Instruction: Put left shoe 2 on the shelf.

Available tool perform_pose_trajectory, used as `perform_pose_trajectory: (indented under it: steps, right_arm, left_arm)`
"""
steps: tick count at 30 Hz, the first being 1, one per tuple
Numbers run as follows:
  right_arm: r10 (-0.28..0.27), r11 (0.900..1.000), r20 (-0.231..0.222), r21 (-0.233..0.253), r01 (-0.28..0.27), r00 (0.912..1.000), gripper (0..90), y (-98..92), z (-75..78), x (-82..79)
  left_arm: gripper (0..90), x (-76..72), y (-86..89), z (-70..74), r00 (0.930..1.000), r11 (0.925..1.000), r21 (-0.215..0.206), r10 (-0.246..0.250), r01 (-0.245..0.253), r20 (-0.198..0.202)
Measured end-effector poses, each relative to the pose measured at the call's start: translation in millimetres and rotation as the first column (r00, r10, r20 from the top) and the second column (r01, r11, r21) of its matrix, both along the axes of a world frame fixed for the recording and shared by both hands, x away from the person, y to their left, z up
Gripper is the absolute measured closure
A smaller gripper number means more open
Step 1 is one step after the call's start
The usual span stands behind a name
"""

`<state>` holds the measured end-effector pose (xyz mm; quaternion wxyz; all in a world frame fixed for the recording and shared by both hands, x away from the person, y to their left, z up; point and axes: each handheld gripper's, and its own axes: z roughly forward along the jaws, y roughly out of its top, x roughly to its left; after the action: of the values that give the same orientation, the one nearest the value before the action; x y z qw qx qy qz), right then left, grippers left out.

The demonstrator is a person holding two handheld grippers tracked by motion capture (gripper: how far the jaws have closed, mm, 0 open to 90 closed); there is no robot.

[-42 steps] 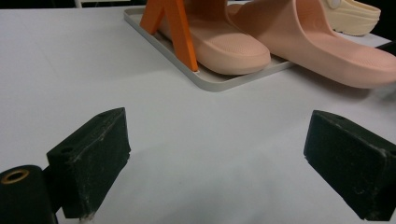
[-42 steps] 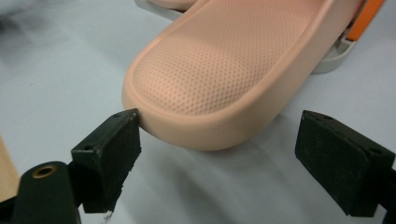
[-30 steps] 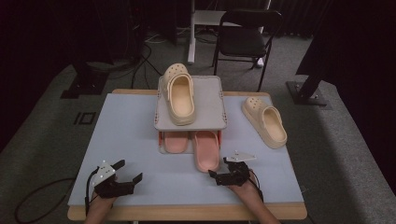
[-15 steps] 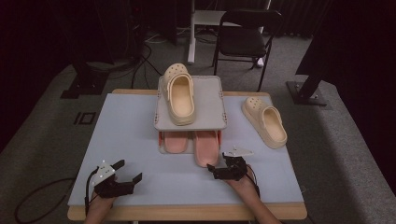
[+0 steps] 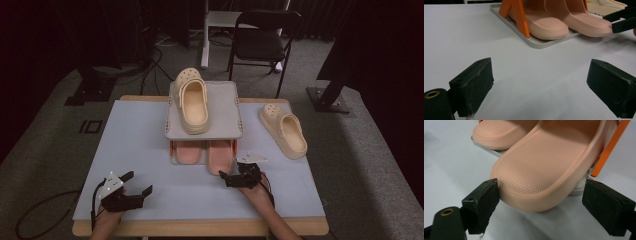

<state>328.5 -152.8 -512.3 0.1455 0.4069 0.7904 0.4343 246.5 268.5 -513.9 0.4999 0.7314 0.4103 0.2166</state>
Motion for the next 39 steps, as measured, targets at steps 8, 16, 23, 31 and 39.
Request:
perform_pose_trajectory:
  steps: [8,16,23,31,39]
  right_arm:
    - [-0.014,1.0,-0.001,0.001,0.014,0.9999,12.8,5.8,-1.3,1.5]
    - [-0.032,0.999,0.006,-0.015,0.032,0.9995,13.0,15.1,-0.6,8.6]
    - [-0.076,0.997,0.007,-0.015,0.076,0.9971,13.0,12.5,-1.6,15.7]
    - [-0.139,0.99,-0.023,0.013,0.139,0.9901,13.4,2.4,-5.9,29.4]
    - [-0.081,0.994,-0.007,0.073,0.081,0.9967,12.6,1.1,0.3,26.8]
  left_arm:
    - [6.8,0.2,-0.2,-0.5,1.0,1.0,-0.004,0.003,-0.003,-0.005]
    - [6.8,-0.1,0.9,0.1,1.0,1.0,-0.003,0.002,-0.002,-0.001]
    - [6.8,-0.1,0.6,0.0,1.0,1.0,0.0,-0.001,0.001,0.001]
    - [6.8,0.3,0.0,-0.5,1.0,1.0,-0.001,-0.001,0.001,-0.003]
    - [6.8,0.4,0.1,-1.0,1.0,1.0,-0.004,-0.003,0.003,-0.005]
